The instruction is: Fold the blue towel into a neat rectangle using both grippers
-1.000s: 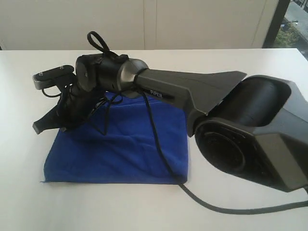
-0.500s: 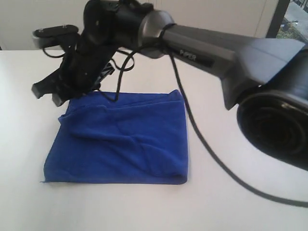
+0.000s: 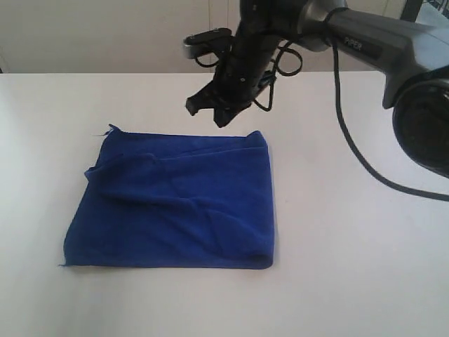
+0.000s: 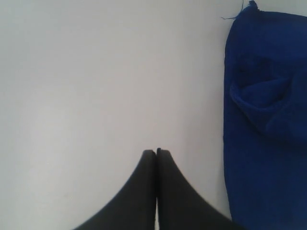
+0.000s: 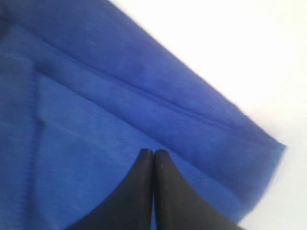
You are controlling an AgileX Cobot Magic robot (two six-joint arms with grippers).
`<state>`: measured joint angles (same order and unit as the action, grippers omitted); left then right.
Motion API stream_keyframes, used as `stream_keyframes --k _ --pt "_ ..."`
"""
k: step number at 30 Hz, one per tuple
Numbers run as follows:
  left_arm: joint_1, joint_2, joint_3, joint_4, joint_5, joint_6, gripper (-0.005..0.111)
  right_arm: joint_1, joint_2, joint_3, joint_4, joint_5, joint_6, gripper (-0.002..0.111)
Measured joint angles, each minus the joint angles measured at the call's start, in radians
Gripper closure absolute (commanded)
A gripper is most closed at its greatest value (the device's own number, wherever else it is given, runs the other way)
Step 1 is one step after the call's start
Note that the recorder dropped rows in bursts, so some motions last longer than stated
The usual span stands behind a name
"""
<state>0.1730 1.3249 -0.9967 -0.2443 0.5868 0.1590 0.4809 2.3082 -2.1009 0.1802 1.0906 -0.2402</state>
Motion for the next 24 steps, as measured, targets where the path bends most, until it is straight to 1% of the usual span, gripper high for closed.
stream_keyframes --k 9,16,19,24 --pt "0.000 0.000 0.000 0.000 0.000 0.000 0.107 -0.101 0.100 0.000 0.000 -0.028 -0.041 0.108" --pt "0.000 0.000 0.000 0.000 0.000 0.000 0.107 -0.122 0.158 -0.001 -0.010 -0.058 -0.066 0.108" --pt "0.000 0.000 0.000 0.000 0.000 0.000 0.107 -0.122 0.160 -0.005 -0.058 -0.054 -0.033 0.108" --pt "0.000 0.000 0.000 0.000 0.000 0.000 0.107 -0.147 0.160 -0.011 -0.193 0.036 0.046 0.108"
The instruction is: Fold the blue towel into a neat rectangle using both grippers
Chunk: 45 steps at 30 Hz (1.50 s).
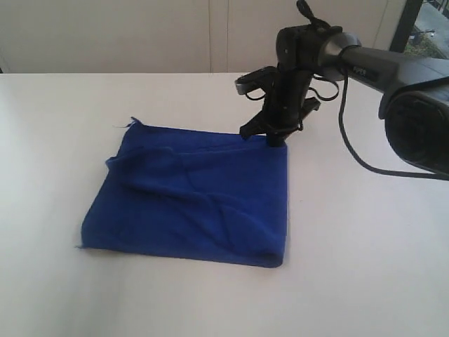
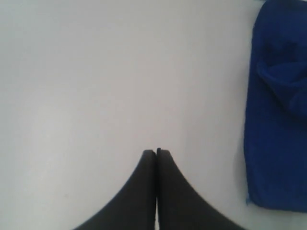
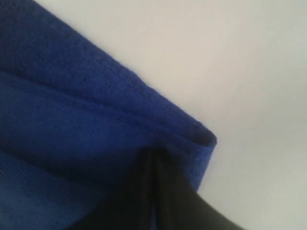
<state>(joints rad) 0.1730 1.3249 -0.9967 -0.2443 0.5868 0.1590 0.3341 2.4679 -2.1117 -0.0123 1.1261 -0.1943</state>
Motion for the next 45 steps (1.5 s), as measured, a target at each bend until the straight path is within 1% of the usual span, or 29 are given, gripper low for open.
stream_keyframes --k 2,6,9,12,14,16,17,19,24,25,26,30,34,37,45 --pt "0.000 0.000 0.000 0.000 0.000 0.000 0.107 -0.023 0.000 0.000 -0.058 0.039 0.032 0.108" --pt "0.000 0.000 0.000 0.000 0.000 0.000 0.107 -0.073 -0.007 0.013 -0.106 0.061 0.086 0.108" --pt "0.000 0.000 0.000 0.000 0.000 0.000 0.107 -0.096 -0.041 0.089 -0.122 0.061 0.103 0.108" --pt "0.000 0.000 0.000 0.000 0.000 0.000 0.107 -0.096 -0.089 0.191 -0.142 0.052 0.105 0.108" --pt "0.000 0.000 0.000 0.000 0.000 0.000 0.107 -0.096 -0.129 0.272 -0.154 0.046 0.105 0.108" --pt "0.000 0.000 0.000 0.000 0.000 0.000 0.107 -0.096 -0.197 0.394 -0.154 0.040 0.125 0.108" --pt "0.000 0.000 0.000 0.000 0.000 0.000 0.107 -0.096 -0.241 0.486 -0.152 0.033 0.138 0.108" --pt "0.000 0.000 0.000 0.000 0.000 0.000 0.107 -0.096 -0.293 0.580 -0.137 0.006 0.143 0.108" --pt "0.000 0.000 0.000 0.000 0.000 0.000 0.107 -0.096 -0.410 0.795 -0.082 -0.120 0.149 0.108" --pt "0.000 0.000 0.000 0.000 0.000 0.000 0.107 -0.091 -0.455 0.868 -0.052 -0.166 0.149 0.108" --pt "0.000 0.000 0.000 0.000 0.000 0.000 0.107 -0.081 -0.488 0.934 -0.037 -0.204 0.149 0.108" --pt "0.000 0.000 0.000 0.000 0.000 0.000 0.107 -0.007 -0.583 1.081 -0.017 -0.268 0.159 0.108" --pt "0.000 0.000 0.000 0.000 0.000 0.000 0.107 0.055 -0.644 1.173 0.031 -0.278 0.176 0.108" --pt "0.000 0.000 0.000 0.000 0.000 0.000 0.107 0.081 -0.667 1.207 0.066 -0.284 0.176 0.108" --pt "0.000 0.000 0.000 0.000 0.000 0.000 0.107 0.098 -0.723 1.209 0.101 -0.298 0.231 0.108"
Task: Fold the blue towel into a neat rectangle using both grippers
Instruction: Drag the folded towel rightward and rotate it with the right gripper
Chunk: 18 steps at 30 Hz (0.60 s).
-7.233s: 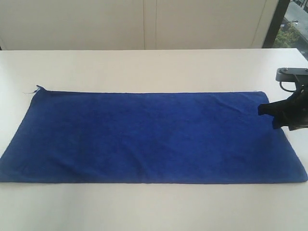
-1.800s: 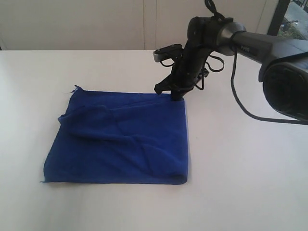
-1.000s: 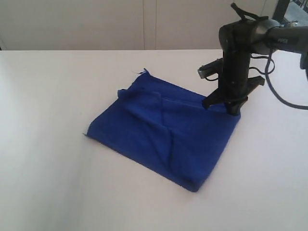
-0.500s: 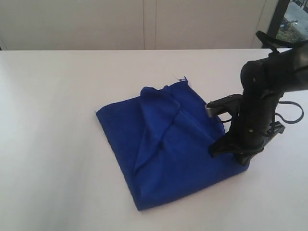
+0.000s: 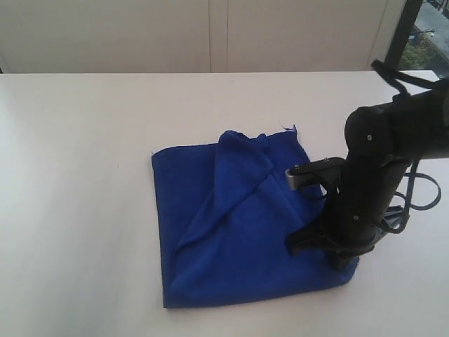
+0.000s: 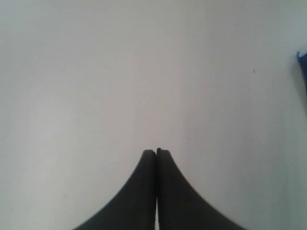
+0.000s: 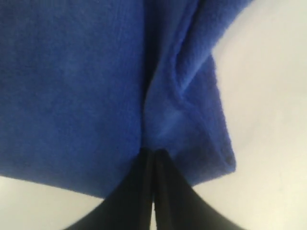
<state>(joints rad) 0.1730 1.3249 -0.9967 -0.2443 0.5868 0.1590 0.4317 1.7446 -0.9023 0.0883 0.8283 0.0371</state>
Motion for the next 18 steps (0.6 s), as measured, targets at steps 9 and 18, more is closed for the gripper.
stream_keyframes --k 9,18 --pt "0.000 0.000 0.000 0.000 0.000 0.000 0.107 0.002 -0.131 -0.072 -0.101 -0.050 0.051 0.108" --pt "0.000 0.000 0.000 0.000 0.000 0.000 0.107 -0.009 0.026 -0.072 -0.350 -0.152 0.275 0.108"
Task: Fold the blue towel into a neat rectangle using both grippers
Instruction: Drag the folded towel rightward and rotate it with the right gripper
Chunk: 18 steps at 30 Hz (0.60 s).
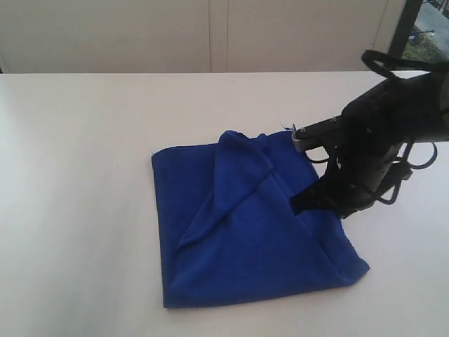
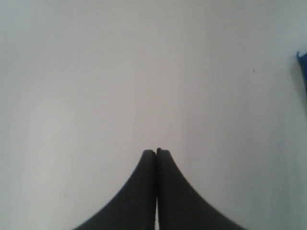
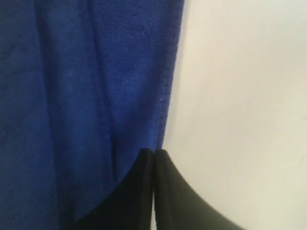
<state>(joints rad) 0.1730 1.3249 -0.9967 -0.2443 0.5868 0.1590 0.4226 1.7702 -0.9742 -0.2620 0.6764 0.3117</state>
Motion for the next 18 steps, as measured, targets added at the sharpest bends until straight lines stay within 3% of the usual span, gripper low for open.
stream_keyframes --k 18 --pt "0.000 0.000 0.000 0.000 0.000 0.000 0.107 -0.010 0.055 0.000 -0.021 0.022 0.029 0.108"
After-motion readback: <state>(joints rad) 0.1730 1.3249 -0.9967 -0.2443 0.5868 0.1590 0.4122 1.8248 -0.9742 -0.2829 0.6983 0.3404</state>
